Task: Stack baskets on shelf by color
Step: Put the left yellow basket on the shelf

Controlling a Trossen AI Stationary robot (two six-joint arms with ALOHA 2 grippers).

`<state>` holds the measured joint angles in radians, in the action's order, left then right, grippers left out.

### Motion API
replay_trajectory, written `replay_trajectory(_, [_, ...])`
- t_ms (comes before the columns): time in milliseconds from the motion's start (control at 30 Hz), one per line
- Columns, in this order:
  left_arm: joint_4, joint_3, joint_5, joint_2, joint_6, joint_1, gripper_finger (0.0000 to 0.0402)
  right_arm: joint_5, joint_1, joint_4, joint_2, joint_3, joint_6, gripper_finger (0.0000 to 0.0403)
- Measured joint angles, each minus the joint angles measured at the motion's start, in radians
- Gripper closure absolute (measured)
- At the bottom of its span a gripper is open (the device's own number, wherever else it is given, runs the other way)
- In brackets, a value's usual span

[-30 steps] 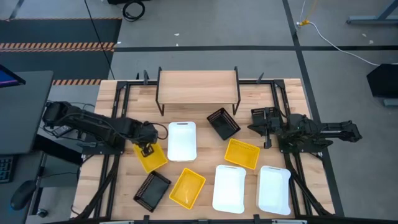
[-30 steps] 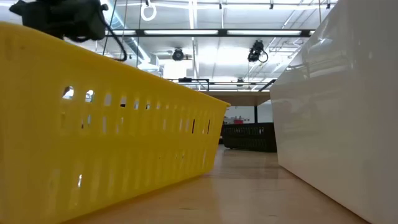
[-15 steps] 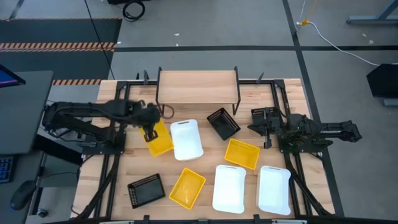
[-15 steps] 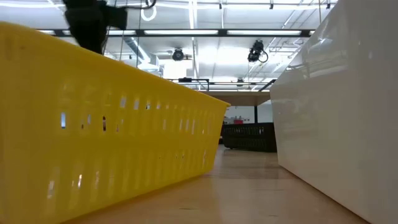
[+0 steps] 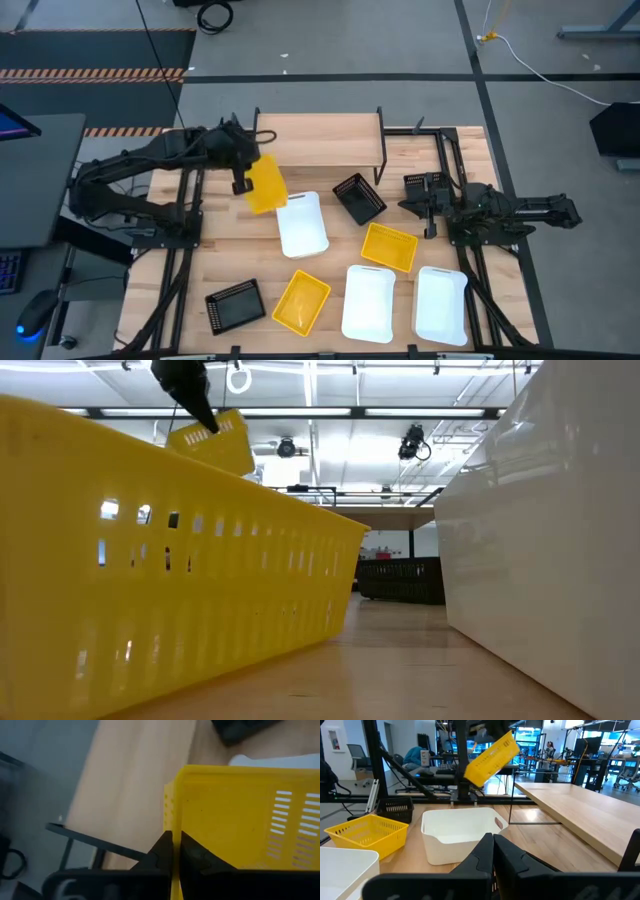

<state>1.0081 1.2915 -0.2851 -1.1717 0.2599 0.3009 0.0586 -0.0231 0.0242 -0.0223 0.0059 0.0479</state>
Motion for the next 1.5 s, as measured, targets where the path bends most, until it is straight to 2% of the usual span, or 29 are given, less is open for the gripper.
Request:
replay_trajectory(200, [-0.103, 0.000, 0.007, -0.035, 0.104, 0.093, 0.0386, 0.000, 0.000, 0.000, 0.000, 0.000, -0.006, 0.0390])
replay_trajectory(467, [-0.230, 0.001, 0.038, -0.110, 0.230, 0.159, 0.0385, 0.000, 0.000, 0.000, 0.000, 0.000, -0.006, 0.0390])
replay_trajectory(767, [-0.359, 0.001, -0.032, -0.152, 0.370, 0.229, 0.0384, -0.004, 0.000, 0.000, 0.000, 0.000, -0.029, 0.0390])
replay_trajectory(1033, [-0.411, 0.001, -0.038, -0.156, 0.381, 0.281, 0.0362, -0.004, 0.000, -0.001, 0.000, 0.000, -0.029, 0.0390])
replay_trajectory(1333, [-0.415, -0.001, -0.029, -0.170, 0.397, 0.273, 0.0352, -0.005, 0.000, -0.001, 0.000, 0.000, -0.029, 0.0390])
replay_trajectory(1500, [-0.434, -0.001, -0.046, -0.171, 0.408, 0.273, 0.0333, -0.008, 0.000, -0.001, 0.000, 0.000, -0.030, 0.0390])
